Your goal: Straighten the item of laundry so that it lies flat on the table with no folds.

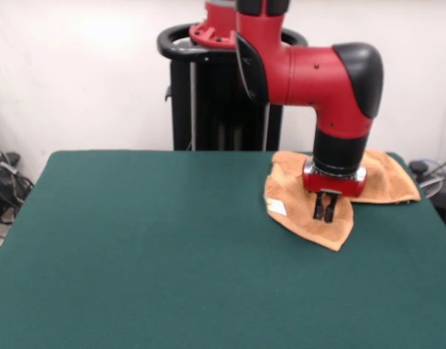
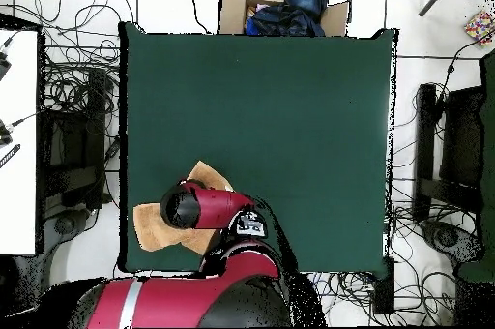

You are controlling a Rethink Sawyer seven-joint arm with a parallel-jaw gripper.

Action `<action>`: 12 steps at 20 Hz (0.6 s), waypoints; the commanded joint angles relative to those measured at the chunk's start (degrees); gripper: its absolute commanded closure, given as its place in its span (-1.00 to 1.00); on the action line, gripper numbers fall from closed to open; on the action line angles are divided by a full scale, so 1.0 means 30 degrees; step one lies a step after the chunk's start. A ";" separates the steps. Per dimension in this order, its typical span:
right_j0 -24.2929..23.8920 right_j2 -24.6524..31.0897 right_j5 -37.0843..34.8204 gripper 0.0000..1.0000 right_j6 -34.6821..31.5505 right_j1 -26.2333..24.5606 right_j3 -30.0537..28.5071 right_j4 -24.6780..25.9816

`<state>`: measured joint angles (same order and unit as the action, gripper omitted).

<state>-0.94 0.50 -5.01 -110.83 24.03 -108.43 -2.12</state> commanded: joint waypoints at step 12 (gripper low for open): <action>0.3839 -0.4688 0.8862 1.00 -0.4403 -0.1300 0.2888 -0.1258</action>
<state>7.82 -6.87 3.14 -110.83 22.87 -106.42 -0.36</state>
